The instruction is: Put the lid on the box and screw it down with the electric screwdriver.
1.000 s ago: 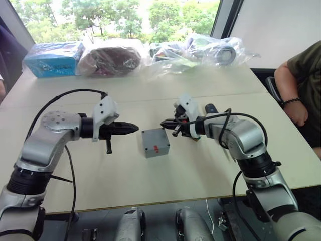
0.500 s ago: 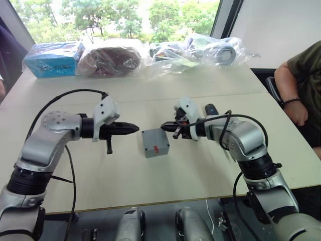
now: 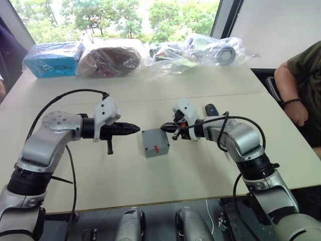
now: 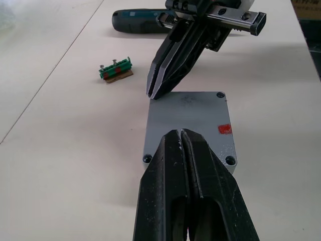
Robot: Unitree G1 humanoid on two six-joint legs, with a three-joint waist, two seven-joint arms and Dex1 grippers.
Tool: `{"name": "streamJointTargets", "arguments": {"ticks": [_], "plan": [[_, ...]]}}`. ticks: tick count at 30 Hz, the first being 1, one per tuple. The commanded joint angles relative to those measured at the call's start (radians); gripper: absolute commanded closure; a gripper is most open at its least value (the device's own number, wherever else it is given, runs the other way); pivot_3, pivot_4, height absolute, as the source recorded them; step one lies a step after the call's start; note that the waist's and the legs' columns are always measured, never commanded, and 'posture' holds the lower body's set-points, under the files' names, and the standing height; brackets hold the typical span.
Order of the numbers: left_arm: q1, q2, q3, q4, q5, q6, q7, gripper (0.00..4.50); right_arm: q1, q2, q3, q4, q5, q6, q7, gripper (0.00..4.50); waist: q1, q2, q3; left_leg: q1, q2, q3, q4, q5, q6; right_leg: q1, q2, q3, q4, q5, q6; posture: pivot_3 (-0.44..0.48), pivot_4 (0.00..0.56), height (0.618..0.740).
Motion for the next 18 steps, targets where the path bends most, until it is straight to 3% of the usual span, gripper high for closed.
{"name": "streamJointTargets", "arguments": {"ticks": [1,11,18], "plan": [[0.004,0.002,0.009,-0.038,-0.013,0.004,0.006,4.50,0.006,-0.008,-0.002,-0.024,0.001,-0.014,0.018,3.72,0.000,0.000,0.000,0.000,0.000,0.000,0.000,0.000,0.000,0.000,0.000,0.000,0.000,0.000,0.000,0.000,0.150,0.740],[0.007,-0.009,0.008,-0.054,-0.025,0.007,0.004,4.50,0.021,-0.077,-0.040,-0.095,-0.015,0.019,0.008,0.03,0.002,0.000,0.000,0.000,0.000,0.000,0.001,0.000,0.000,0.000,0.000,0.000,0.002,0.000,0.000,0.000,0.150,0.740],[-0.013,-0.035,0.018,-0.091,-0.078,0.017,-0.012,4.50,-0.055,-0.242,-0.178,-0.181,0.034,0.234,-0.005,0.03,0.002,0.000,0.000,0.000,0.000,0.000,0.001,0.000,0.000,0.000,-0.001,0.000,0.002,0.000,0.000,0.000,0.150,0.740]]}}
